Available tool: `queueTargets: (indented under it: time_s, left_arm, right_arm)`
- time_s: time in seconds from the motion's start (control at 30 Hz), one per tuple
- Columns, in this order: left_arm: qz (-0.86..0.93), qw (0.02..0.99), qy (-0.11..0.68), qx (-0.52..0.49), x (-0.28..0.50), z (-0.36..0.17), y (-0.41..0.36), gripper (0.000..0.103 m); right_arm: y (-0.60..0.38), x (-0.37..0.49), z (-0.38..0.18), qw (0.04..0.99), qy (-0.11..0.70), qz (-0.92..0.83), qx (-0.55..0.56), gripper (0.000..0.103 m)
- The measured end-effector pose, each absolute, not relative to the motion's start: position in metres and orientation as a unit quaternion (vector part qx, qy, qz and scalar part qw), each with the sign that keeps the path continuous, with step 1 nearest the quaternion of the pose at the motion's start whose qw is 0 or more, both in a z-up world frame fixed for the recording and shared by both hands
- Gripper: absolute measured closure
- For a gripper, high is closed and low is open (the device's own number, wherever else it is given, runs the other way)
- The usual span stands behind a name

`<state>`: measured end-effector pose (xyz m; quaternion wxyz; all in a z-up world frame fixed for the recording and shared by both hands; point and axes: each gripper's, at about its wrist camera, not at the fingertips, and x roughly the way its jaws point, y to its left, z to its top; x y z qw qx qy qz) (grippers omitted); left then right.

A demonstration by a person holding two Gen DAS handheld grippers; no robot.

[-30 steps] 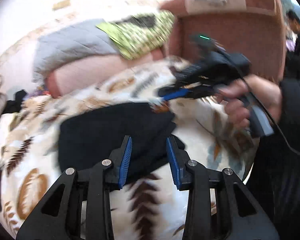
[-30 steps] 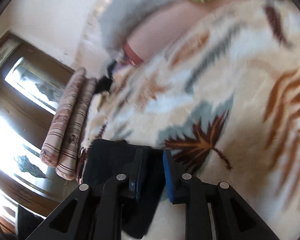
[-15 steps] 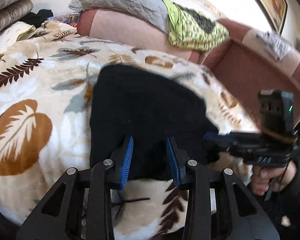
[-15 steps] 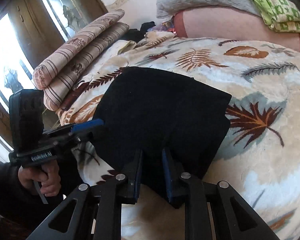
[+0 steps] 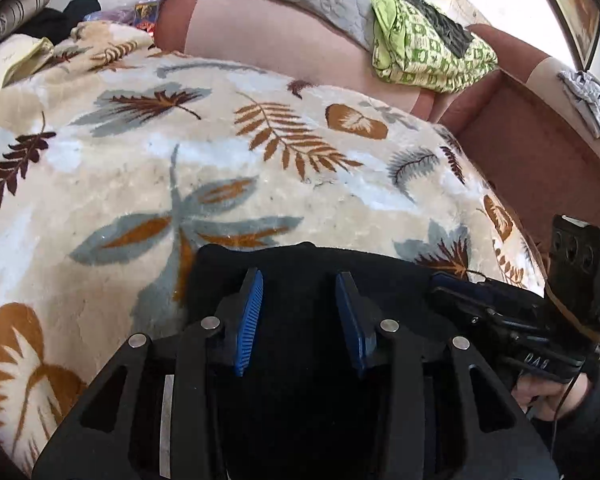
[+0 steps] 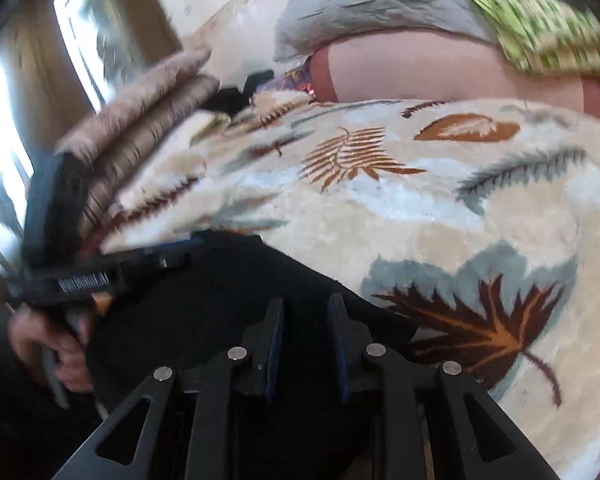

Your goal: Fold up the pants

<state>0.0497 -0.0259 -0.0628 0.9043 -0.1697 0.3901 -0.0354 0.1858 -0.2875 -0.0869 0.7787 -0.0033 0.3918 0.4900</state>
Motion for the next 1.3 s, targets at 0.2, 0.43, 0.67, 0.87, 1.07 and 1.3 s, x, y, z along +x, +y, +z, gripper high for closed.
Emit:
queueTargets:
  time_s: [0.2,0.43,0.67,0.87,1.07,1.3]
  left_arm:
    - [-0.023,0.92,0.349,-0.179,0.026,-0.03,-0.025,0.065]
    - [-0.02,0.913,0.4,-0.082,0.001,-0.059,-0.077,0.043]
    - [-0.004,0.936,0.321,-0.142,-0.023,-0.02,-0.049,0.04]
    - [0.008,0.876,0.375,-0.304,-0.012,-0.054,0.016,0.025]
    - [-0.043,0.85,0.408,-0.33,0.004,-0.076,0.0,0.025]
    - [-0.02,0.871,0.391,-0.296,-0.002,-0.064,-0.001,0.069]
  right_arm:
    - [-0.293,0.168,-0.059,0.794,0.382,0.472,-0.03,0.082]
    - [-0.294,0.108,-0.073,0.777,0.398,0.482,-0.076,0.068]
    - [-0.318,0.103,-0.044,0.797,0.379,0.471,-0.004,0.065]
    - [-0.379,0.137,-0.06,0.77,0.429,0.43,0.196,0.036]
    - [-0.37,0.157,-0.102,0.702,0.487,0.456,0.252,0.037]
    - [-0.37,0.154,-0.1,0.715,0.461,0.473,0.228,0.065]
